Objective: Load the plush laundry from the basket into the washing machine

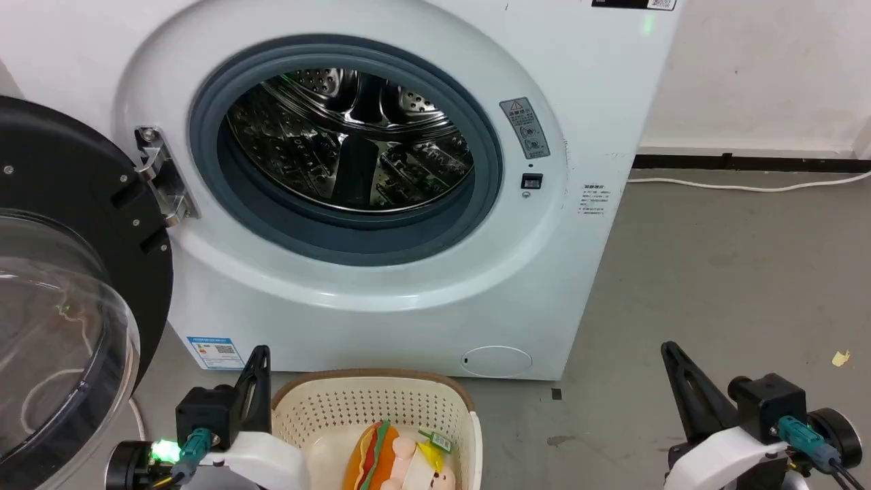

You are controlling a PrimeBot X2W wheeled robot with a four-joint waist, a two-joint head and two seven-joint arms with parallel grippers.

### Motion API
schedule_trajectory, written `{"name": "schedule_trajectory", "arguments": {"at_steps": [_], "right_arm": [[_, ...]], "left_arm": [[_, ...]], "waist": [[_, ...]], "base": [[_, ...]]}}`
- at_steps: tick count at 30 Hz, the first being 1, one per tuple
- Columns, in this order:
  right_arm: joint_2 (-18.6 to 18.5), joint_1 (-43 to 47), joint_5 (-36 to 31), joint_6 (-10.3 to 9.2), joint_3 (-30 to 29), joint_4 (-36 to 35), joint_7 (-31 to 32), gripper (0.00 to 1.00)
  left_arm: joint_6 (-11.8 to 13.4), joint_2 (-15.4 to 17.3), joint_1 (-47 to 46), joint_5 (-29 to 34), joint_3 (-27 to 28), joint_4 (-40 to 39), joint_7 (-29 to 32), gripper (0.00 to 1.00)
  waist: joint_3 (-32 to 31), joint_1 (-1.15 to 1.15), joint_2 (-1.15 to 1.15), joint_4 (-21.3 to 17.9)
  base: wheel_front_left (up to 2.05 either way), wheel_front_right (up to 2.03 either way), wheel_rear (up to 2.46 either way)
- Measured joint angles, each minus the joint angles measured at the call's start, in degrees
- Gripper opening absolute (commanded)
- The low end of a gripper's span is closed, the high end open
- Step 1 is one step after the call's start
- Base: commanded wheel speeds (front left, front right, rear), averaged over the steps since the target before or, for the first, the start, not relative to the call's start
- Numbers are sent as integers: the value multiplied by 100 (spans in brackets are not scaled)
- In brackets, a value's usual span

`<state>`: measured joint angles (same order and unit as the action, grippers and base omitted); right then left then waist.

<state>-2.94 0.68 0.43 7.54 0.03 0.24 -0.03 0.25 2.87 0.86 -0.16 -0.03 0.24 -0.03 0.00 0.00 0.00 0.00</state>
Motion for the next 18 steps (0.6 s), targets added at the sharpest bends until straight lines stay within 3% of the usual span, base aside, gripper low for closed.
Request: {"name": "schedule_trajectory", "arguments": {"at_steps": [18], "right_arm": [[0,0,0,0,-1,0,0,0]], "left_arm": [[0,0,0,0,-1,0,1,0]], "waist": [[0,0,0,0]], "base": [[0,0,0]]}}
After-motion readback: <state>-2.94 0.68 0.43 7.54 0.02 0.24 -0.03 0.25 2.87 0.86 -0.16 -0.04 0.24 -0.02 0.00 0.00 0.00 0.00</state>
